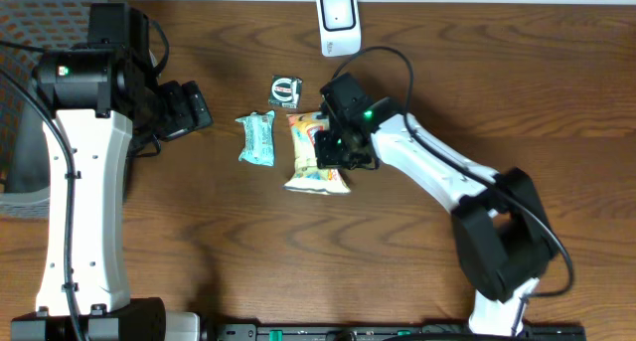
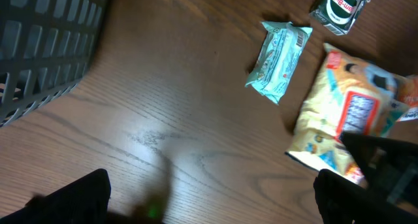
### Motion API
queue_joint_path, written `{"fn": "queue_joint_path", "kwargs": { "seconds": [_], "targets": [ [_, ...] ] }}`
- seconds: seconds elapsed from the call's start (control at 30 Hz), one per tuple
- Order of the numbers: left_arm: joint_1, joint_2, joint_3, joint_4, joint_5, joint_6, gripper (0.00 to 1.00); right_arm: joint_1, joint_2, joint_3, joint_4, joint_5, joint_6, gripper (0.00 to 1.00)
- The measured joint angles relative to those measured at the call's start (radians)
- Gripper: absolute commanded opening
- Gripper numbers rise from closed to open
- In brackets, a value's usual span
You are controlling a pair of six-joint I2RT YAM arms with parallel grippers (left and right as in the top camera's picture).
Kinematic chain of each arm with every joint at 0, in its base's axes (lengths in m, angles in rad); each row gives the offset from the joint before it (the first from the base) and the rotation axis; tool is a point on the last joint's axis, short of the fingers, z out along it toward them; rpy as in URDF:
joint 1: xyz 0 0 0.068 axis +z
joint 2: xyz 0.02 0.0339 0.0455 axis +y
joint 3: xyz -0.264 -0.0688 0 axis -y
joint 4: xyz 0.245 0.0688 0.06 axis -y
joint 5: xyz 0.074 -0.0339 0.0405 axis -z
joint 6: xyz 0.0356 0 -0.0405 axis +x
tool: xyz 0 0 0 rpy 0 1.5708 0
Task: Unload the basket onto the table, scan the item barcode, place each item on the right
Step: 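Lower the right gripper onto the orange wipes pack and grasp it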
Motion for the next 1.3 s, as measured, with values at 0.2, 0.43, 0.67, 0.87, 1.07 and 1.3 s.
{"fn": "queue_joint_path", "kwargs": {
  "seconds": [0.2, 0.43, 0.67, 0.87, 1.07, 1.3],
  "targets": [
    [0.000, 0.000, 0.000, 0.000, 0.000, 0.000, 0.98, 0.000, -0.223, 0.000, -0.011, 0.227, -0.047, 0.01],
    [0.000, 0.000, 0.000, 0.000, 0.000, 0.000, 0.98, -0.017, -0.389, 0.008, -0.026, 0.490, -0.068, 0.27],
    [0.000, 0.000, 0.000, 0.000, 0.000, 0.000, 0.98, -0.029, -0.303, 0.008, -0.025, 0.377, -0.103, 0.59],
    [0.000, 0.000, 0.000, 0.000, 0.000, 0.000, 0.98, -0.029, -0.121, 0.008, -0.013, 0.265, -0.128, 0.64],
    [0.000, 0.000, 0.000, 0.000, 0.000, 0.000, 0.98, -0.029, 0.037, 0.004, 0.008, 0.031, -0.223, 0.31],
    [0.000, 0.000, 0.000, 0.000, 0.000, 0.000, 0.98, -0.012, 0.077, 0.002, 0.003, -0.099, -0.254, 0.53]
  ]
}}
